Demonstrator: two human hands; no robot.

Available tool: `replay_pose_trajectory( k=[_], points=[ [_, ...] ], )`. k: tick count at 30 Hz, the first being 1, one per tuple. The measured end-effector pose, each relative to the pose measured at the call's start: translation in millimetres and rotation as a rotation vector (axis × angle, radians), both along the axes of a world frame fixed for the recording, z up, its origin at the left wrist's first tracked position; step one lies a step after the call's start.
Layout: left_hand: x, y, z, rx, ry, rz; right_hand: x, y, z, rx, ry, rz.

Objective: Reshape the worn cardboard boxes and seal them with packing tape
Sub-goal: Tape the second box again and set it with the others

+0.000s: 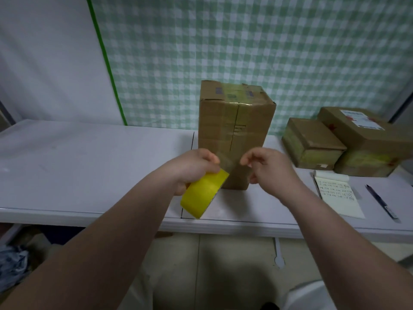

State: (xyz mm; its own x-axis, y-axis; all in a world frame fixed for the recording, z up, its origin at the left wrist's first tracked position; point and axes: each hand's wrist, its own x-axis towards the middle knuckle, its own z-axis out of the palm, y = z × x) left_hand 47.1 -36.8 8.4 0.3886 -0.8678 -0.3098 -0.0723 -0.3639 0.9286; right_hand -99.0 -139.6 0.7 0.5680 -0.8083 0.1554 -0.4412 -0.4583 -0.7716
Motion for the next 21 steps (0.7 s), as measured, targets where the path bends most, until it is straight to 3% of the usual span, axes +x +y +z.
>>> replay_pose_trajectory(
  k=[3,5,10,15,21],
  points=[
    [-4.9,8.2,-8.2,-0.061,0.063,-0.008,3.1,18.6,-13.8,0.415,-0.277,-0.108],
    [-10.1,13.2,-12.9,-0.105,0.094,-0.036,4.5,30.4,-22.8,0.533,-0.346,-0.087],
    [-20.0,24.6,-22.3,-0.152,0.030,-0.066,7.8,46.3,-36.5,0.599,-0.532,-0.117],
    [-21.5,36.3,-27.0,-0.279,-0.004,-0.078,7.0,51.3,-37.9,0.612,-0.574,-0.099],
    [-22.7,39.2,-32.2,-0.291,-0.037,-0.062,8.5,53.9,-39.8,0.460,-0.572,-0.073]
  ],
)
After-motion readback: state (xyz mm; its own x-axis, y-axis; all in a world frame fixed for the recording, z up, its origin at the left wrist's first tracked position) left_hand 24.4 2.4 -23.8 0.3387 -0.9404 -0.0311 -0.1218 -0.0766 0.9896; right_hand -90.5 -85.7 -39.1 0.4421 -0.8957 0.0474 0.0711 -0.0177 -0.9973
